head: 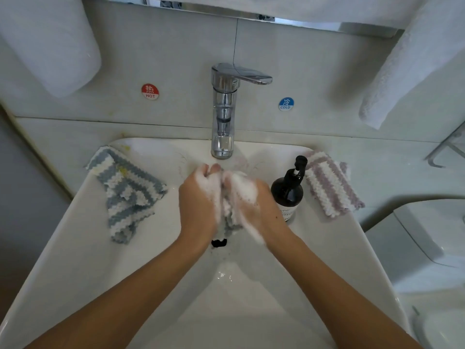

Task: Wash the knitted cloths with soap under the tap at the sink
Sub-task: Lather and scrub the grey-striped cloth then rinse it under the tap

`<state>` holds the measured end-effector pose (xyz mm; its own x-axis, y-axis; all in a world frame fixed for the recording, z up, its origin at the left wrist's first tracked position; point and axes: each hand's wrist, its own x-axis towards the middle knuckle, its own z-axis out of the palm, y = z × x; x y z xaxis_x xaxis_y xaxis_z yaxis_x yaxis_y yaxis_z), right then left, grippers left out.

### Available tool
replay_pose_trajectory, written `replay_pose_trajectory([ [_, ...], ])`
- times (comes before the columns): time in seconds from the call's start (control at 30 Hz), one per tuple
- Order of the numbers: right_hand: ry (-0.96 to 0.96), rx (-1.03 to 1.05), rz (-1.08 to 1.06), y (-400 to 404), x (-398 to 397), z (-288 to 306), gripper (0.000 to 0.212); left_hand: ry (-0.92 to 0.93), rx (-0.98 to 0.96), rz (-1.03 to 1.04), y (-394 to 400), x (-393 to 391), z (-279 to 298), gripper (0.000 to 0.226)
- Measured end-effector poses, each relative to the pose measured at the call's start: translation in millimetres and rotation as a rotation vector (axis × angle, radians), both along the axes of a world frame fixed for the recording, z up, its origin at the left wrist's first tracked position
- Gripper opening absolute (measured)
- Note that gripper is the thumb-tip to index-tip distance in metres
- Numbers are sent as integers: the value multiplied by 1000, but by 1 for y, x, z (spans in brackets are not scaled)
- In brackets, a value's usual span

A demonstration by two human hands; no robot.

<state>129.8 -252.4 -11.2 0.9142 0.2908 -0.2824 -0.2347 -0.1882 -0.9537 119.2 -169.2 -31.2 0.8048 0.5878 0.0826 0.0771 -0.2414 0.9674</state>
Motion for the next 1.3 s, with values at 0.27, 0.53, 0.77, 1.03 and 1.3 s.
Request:
replay_pose_trajectory([
  [0.27, -224, -16, -104, -14, 3, -10, 32, -176, -80, -54, -16, -9, 4, 28],
  [0.53, -157, 123, -167, -7, 12, -7, 21, -192, -291, -258, -15, -6, -3, 22],
  [0.77, -83, 27, -102, -6, 4, 6, 25, -192, -101, 2, -8, 0, -10, 13],
  [1.03, -803, -171, -429, -20, 19, 52, 37, -149, -162, 21, 2, -1, -1, 34],
  [1.3, -1198, -367, -425, -23, 58, 80, 25, -115, -176, -60, -1, -2, 9, 42],
])
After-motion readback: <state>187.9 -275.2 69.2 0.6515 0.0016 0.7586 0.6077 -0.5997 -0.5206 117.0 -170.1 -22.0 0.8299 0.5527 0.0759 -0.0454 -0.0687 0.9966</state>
